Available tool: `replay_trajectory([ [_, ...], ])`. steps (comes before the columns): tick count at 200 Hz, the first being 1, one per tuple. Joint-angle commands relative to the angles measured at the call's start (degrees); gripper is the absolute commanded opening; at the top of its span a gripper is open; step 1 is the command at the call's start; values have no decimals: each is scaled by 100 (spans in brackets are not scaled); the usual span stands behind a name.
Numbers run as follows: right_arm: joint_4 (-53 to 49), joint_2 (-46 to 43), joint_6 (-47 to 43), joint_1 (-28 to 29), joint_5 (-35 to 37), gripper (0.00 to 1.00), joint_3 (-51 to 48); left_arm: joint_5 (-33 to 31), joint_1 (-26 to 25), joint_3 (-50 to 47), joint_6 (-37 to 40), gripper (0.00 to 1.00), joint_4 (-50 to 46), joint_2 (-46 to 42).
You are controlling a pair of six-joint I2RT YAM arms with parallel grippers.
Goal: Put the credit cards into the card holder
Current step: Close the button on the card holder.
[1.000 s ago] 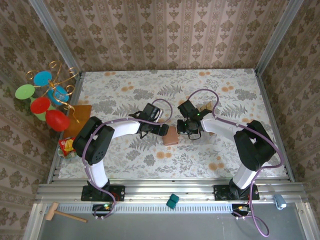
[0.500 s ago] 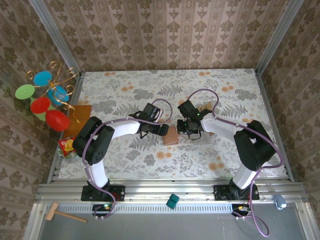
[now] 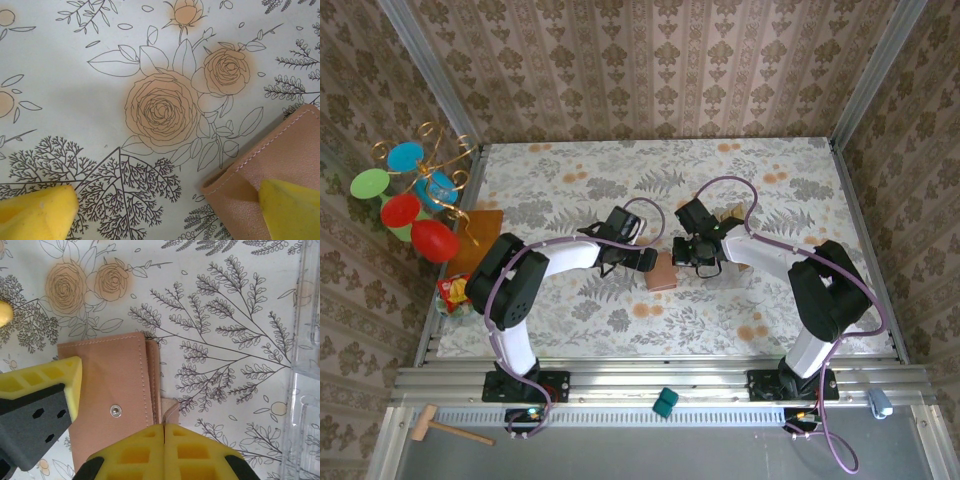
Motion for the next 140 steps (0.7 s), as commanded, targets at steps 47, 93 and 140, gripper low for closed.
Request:
replay_trajectory([
  [47, 741, 378, 329, 143, -767, 0, 143, 86, 25, -237, -104, 95, -416, 318],
  [93, 831, 674, 376, 236, -772, 0, 232, 85, 26, -250, -113, 95, -405, 319],
  [140, 848, 746, 378, 245, -729, 0, 231, 92, 25, -243, -105, 95, -407, 318],
])
